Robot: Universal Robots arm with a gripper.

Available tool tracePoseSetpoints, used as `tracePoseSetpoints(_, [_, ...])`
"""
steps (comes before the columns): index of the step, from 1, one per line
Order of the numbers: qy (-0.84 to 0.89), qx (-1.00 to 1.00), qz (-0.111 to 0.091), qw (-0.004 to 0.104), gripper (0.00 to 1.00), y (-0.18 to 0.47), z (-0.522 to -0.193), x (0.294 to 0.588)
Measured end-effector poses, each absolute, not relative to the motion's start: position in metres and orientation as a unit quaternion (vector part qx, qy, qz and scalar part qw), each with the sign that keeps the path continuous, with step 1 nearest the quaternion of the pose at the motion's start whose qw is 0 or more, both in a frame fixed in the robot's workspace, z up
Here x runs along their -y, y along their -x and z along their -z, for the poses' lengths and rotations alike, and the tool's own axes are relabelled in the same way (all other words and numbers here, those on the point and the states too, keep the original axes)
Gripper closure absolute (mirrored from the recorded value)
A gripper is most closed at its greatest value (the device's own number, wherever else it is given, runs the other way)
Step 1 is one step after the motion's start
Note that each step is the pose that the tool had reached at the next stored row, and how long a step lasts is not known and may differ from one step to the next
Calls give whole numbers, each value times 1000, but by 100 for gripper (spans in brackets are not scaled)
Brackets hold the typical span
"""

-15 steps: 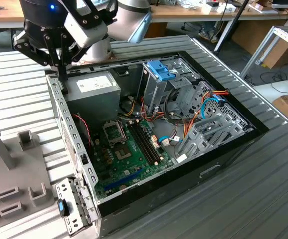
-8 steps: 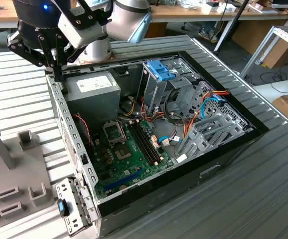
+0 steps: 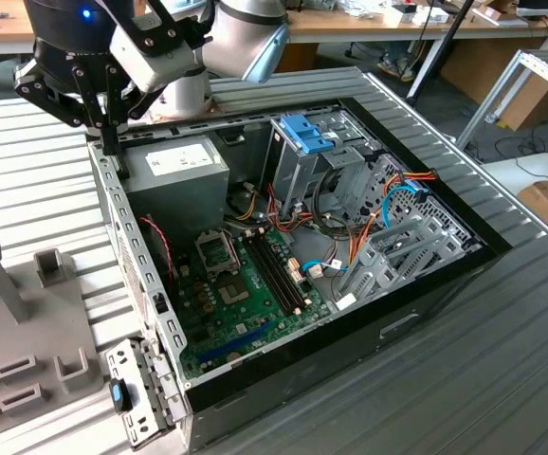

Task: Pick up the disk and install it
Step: 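Reach for the disk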

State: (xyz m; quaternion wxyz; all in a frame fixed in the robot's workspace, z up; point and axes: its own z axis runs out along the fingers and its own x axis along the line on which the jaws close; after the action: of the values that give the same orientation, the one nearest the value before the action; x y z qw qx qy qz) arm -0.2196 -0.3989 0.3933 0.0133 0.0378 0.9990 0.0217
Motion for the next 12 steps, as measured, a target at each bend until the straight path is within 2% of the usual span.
tracePoseSetpoints(12, [-38, -999, -22, 13, 89, 232, -393, 399])
